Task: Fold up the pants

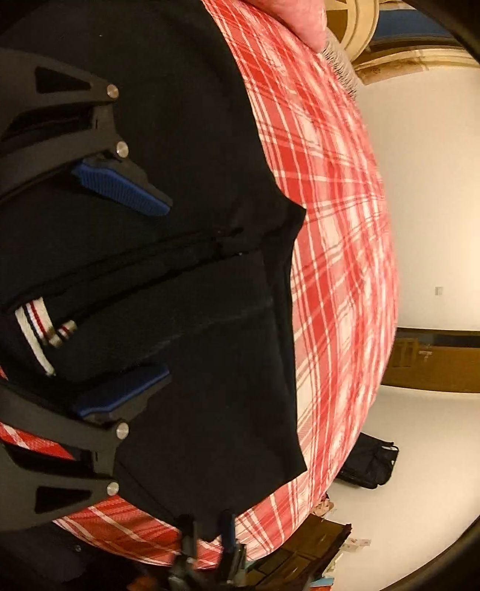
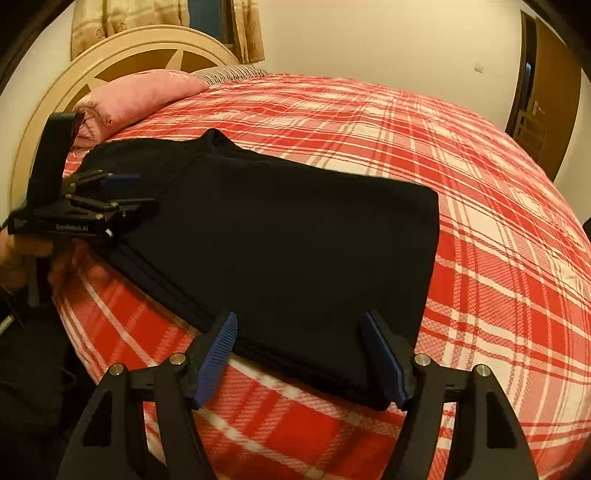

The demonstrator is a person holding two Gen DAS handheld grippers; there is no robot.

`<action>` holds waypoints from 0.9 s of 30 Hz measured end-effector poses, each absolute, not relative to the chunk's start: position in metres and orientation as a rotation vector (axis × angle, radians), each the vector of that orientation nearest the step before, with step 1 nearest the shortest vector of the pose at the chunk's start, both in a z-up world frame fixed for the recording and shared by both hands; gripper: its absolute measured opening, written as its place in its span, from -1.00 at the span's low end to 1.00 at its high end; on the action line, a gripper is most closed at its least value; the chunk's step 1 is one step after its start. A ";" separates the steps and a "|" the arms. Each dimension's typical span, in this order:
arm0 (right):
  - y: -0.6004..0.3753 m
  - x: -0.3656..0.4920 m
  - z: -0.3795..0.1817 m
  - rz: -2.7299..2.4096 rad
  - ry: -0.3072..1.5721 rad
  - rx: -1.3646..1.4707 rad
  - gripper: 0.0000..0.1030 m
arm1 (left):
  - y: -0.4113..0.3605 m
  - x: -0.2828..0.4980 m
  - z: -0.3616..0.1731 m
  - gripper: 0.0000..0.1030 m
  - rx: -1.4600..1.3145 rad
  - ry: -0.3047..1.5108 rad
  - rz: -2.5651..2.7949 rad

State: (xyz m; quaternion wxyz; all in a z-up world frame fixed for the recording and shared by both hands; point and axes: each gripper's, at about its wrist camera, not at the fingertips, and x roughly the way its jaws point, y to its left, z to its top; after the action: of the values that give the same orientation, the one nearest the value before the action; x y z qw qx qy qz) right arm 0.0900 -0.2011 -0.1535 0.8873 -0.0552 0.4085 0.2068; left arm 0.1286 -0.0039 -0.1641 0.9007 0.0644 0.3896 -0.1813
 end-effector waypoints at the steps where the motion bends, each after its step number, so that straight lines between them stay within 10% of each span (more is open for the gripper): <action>1: -0.197 0.090 -0.146 0.459 0.824 -0.093 0.38 | -0.003 0.127 -0.164 0.70 0.129 0.801 -0.373; 27: -0.041 0.113 -0.171 0.626 0.791 -0.288 0.57 | 0.155 0.124 -0.140 0.92 0.092 0.795 0.023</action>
State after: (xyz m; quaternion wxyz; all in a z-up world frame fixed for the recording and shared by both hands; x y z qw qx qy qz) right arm 0.1132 -0.0412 -0.1712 0.8656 -0.1375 0.3774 0.2991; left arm 0.1241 0.1554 -0.1403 0.9210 0.0450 0.3868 0.0110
